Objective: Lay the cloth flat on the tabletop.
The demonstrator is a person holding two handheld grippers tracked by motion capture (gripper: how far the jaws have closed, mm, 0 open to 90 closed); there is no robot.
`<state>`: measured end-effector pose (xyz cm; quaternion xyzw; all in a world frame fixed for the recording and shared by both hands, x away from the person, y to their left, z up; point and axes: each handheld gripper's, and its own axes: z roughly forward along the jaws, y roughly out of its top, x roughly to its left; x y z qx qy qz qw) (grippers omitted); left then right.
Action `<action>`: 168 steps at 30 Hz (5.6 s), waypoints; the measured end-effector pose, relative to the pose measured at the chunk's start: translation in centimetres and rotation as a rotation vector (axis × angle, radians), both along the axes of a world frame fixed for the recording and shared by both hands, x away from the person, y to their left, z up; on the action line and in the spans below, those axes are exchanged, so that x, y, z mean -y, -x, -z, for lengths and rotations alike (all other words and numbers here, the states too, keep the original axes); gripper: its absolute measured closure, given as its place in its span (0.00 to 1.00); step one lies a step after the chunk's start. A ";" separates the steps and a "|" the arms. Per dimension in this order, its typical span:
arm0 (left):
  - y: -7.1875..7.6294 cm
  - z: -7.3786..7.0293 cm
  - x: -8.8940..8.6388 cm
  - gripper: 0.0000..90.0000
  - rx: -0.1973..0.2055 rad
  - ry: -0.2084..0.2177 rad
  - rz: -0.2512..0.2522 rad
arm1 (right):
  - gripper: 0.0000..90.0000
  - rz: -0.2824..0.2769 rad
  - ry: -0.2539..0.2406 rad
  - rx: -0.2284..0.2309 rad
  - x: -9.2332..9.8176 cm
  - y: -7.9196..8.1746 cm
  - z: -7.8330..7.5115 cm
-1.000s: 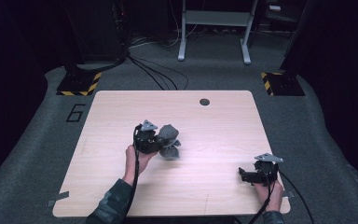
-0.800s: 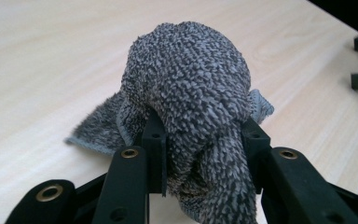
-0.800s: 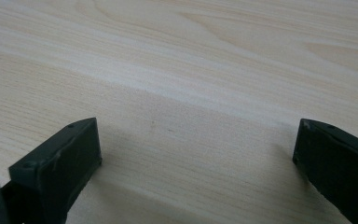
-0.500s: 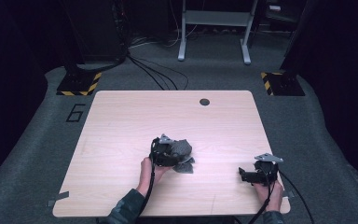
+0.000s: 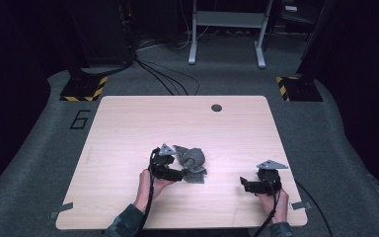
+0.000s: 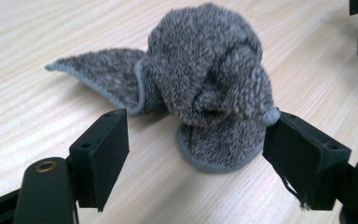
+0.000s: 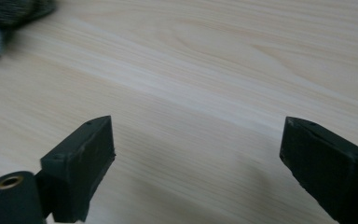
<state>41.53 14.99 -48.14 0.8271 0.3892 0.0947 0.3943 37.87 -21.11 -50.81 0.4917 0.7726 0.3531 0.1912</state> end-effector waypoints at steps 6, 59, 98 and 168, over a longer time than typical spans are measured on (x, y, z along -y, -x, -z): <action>0.1 1.2 -0.1 0.28 -0.024 -0.020 0.006 | 0.23 -0.103 0.002 0.023 -3.9 -0.1 -0.9; -0.1 1.2 -5.1 0.96 0.024 -0.034 -0.070 | 0.98 -0.101 0.063 0.045 -5.8 -3.4 -2.9; -2.6 2.4 -1.2 0.53 -0.035 -0.245 -0.008 | 0.75 -0.191 0.112 -0.107 -7.4 -3.3 -0.2; -5.4 1.9 -3.9 0.53 -0.094 -0.245 -0.090 | 0.91 -0.195 0.040 -0.252 -7.7 -5.9 -0.9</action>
